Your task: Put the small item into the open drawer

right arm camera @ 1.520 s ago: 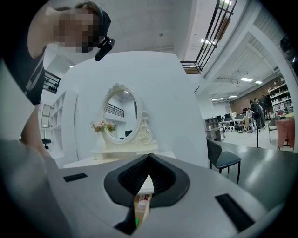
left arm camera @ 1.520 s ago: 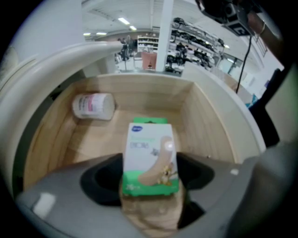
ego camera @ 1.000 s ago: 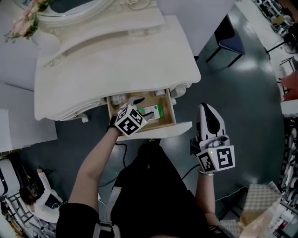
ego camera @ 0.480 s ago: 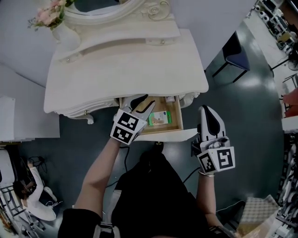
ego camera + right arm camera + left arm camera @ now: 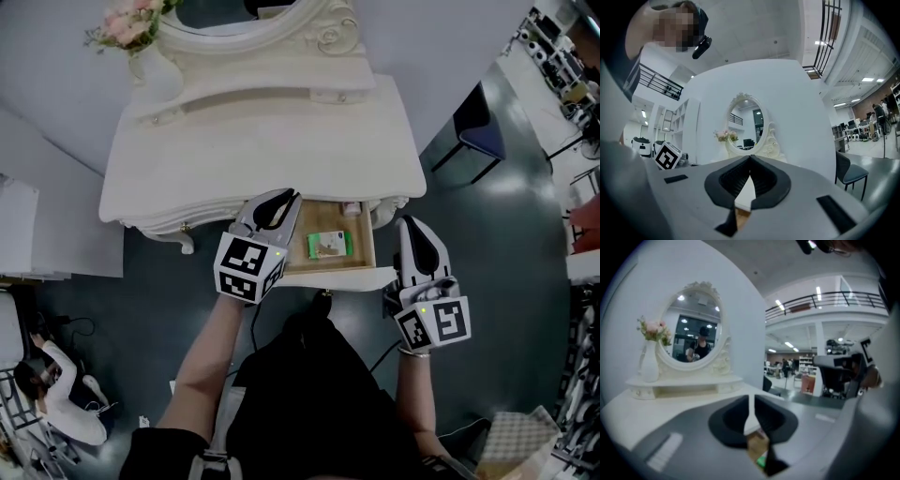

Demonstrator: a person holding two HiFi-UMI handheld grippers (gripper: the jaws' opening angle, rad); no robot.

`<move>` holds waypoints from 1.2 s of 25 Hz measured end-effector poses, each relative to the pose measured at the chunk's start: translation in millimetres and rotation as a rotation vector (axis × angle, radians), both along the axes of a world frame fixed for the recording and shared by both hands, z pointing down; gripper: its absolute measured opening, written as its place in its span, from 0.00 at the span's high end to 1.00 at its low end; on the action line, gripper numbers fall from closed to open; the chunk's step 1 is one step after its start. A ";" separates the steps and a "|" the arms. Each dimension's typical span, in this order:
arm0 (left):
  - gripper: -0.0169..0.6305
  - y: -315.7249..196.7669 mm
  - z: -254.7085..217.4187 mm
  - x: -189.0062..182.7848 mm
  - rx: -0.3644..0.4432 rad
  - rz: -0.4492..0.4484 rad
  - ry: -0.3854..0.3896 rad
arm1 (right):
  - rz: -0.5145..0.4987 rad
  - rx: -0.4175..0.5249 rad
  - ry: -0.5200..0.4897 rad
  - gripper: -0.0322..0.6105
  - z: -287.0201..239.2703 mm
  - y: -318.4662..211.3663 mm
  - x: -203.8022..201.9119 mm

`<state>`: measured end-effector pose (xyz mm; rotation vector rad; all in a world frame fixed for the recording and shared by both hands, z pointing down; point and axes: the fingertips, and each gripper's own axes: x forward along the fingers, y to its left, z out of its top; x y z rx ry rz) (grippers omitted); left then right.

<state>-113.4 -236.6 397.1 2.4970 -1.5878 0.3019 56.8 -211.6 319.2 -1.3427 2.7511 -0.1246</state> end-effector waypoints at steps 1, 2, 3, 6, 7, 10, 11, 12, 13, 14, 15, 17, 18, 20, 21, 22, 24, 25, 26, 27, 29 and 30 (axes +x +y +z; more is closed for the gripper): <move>0.92 1.7 -3.2 -3.6 0.008 -0.013 0.008 | -0.003 0.003 0.001 0.95 -1.2 1.1 -1.7; 0.93 3.7 -5.9 -7.2 0.015 -0.025 0.016 | -0.006 0.006 0.003 0.95 -2.2 2.3 -3.3; 0.95 5.8 -8.2 -10.8 0.021 -0.037 0.023 | -0.009 0.009 0.004 0.95 -3.0 3.6 -4.9; 0.96 12.0 -14.1 -20.9 0.035 -0.066 0.046 | -0.016 0.014 0.006 0.95 -5.0 7.0 -9.5; 0.96 13.8 -15.9 -24.1 0.038 -0.074 0.054 | -0.018 0.016 0.007 0.95 -5.4 7.8 -11.0; 0.96 18.2 -21.0 -32.0 0.045 -0.096 0.078 | -0.021 0.016 0.019 0.95 -5.6 9.5 -14.6; 0.96 19.4 -22.8 -34.2 0.048 -0.103 0.084 | -0.022 0.016 0.023 0.95 -5.7 9.9 -15.7; 0.96 20.5 -24.6 -36.2 0.051 -0.108 0.088 | -0.023 0.017 0.025 0.95 -6.0 10.3 -16.8; 0.96 21.7 -26.2 -38.3 0.054 -0.113 0.091 | -0.023 0.017 0.027 0.95 -6.2 10.7 -17.9; 0.96 22.8 -27.7 -40.2 0.056 -0.117 0.094 | -0.023 0.018 0.028 0.95 -6.4 11.2 -18.8; 0.96 24.1 -28.8 -42.0 0.059 -0.122 0.097 | -0.023 0.018 0.030 0.95 -6.3 11.9 -19.6; 0.96 26.5 -30.2 -45.2 0.065 -0.132 0.102 | -0.025 0.022 0.036 0.95 -6.4 13.2 -21.1; 0.96 27.5 -30.5 -46.5 0.067 -0.136 0.105 | -0.025 0.024 0.038 0.95 -6.6 13.7 -21.8; 0.96 28.7 -30.7 -48.8 0.068 -0.143 0.110 | -0.025 0.028 0.041 0.95 -7.6 14.2 -22.8; 0.96 28.9 -30.9 -49.7 0.069 -0.146 0.111 | -0.025 0.030 0.042 0.95 -8.3 14.4 -23.1; 0.96 29.1 -31.2 -50.4 0.069 -0.148 0.113 | -0.024 0.031 0.043 0.95 -9.0 14.6 -23.1; 0.96 29.8 -31.8 -50.7 0.069 -0.150 0.116 | -0.023 0.036 0.045 0.95 -10.4 15.7 -22.9; 0.96 30.2 -32.1 -50.4 0.069 -0.149 0.118 | -0.022 0.037 0.046 0.95 -10.8 16.1 -22.8; 0.96 30.7 -32.4 -50.1 0.069 -0.147 0.119 | -0.021 0.039 0.046 0.95 -11.0 16.5 -22.9; 0.96 31.0 -32.5 -49.8 0.070 -0.145 0.121 | -0.020 0.040 0.047 0.95 -11.0 16.6 -23.1; 0.96 31.3 -32.8 -49.6 0.072 -0.143 0.125 | -0.017 0.040 0.049 0.95 -10.6 16.8 -23.7; 0.96 31.3 -33.0 -49.4 0.073 -0.142 0.127 | -0.016 0.040 0.050 0.95 -10.2 17.0 -23.9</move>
